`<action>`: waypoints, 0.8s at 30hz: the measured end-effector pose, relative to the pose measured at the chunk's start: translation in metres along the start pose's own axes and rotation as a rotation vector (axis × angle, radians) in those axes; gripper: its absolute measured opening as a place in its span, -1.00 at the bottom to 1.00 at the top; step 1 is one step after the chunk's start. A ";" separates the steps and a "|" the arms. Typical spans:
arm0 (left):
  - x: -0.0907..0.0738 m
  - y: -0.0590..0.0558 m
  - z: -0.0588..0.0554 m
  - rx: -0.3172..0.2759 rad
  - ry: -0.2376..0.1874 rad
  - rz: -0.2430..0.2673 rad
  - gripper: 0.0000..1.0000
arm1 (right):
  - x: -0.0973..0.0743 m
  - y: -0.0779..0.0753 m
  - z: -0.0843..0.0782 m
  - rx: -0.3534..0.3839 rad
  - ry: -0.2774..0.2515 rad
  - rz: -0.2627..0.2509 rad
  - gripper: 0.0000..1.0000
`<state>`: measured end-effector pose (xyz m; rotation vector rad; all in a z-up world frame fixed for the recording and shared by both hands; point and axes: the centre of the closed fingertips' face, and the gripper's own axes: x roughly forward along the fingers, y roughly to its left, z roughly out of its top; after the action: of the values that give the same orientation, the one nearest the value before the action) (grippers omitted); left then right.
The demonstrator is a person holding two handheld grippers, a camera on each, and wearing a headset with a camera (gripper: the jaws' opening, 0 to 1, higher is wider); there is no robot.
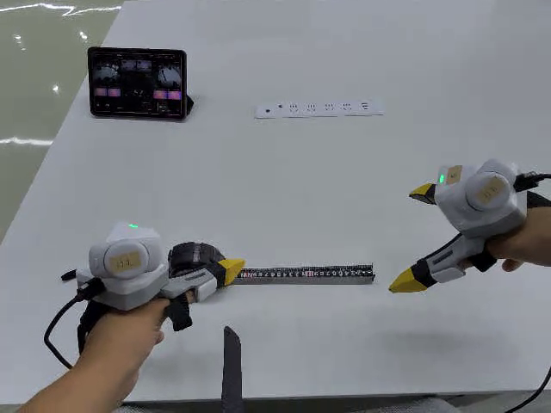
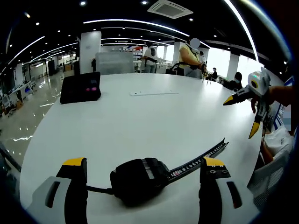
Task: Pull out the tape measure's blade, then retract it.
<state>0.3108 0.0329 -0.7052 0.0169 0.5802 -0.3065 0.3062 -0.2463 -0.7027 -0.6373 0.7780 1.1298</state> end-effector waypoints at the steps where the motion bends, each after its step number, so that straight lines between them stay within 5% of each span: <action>1: 0.001 0.000 -0.001 0.000 0.000 0.005 0.98 | 0.002 0.000 0.001 -0.004 0.001 0.005 0.98; 18: 0.014 -0.001 0.006 0.017 -0.107 0.055 0.98 | 0.035 0.001 0.000 -0.094 0.068 0.069 0.98; 24: 0.015 0.000 -0.001 0.005 -0.109 0.076 0.98 | 0.040 0.009 -0.008 -0.154 0.073 0.099 0.97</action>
<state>0.3220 0.0284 -0.7141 0.0264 0.4692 -0.2330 0.3051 -0.2276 -0.7404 -0.7797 0.7968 1.2709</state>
